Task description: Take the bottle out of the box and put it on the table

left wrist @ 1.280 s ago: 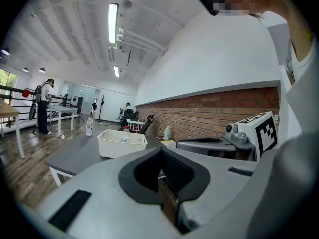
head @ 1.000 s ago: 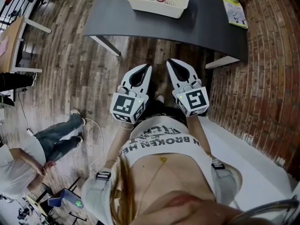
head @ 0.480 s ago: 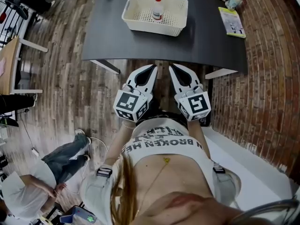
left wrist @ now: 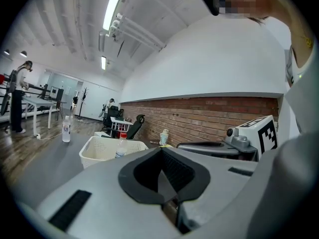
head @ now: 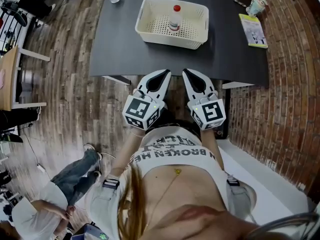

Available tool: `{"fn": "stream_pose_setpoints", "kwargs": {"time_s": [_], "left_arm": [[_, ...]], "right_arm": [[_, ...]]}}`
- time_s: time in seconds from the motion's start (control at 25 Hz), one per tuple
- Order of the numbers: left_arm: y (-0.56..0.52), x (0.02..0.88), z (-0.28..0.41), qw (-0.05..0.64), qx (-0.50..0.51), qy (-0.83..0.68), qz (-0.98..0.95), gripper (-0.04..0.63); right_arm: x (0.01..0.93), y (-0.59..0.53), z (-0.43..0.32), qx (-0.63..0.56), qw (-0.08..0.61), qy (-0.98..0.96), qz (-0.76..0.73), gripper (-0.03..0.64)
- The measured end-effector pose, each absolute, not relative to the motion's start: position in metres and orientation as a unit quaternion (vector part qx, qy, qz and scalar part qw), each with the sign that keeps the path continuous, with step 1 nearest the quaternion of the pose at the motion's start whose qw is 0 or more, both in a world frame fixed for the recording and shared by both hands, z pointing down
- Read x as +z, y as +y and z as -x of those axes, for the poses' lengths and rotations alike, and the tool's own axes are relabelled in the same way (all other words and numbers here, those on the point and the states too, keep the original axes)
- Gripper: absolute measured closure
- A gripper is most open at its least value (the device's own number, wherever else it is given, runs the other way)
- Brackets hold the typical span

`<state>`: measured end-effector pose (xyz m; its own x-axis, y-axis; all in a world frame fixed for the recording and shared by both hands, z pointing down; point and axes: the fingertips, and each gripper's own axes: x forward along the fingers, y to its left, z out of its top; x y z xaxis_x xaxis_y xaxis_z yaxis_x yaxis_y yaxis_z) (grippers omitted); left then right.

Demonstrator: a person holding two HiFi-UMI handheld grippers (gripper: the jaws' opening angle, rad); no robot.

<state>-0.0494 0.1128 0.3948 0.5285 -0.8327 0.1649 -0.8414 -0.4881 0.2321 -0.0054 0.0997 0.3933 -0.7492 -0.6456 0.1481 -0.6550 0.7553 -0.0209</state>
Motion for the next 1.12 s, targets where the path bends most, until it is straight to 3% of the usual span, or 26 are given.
{"fn": "stream_pose_setpoints", "kwargs": {"time_s": [0.64,1.12], "left_arm": [[0.067,0.4,0.087,0.156,0.008,-0.513,-0.844,0.595],[-0.028,0.39,0.064,0.151,0.02,-0.532,-0.833,0.595]], "right_arm": [[0.396,0.043,0.036,0.032,0.078,-0.941,-0.328,0.607],[0.384,-0.048,0.02,0.025,0.073,-0.954,-0.29,0.607]]}}
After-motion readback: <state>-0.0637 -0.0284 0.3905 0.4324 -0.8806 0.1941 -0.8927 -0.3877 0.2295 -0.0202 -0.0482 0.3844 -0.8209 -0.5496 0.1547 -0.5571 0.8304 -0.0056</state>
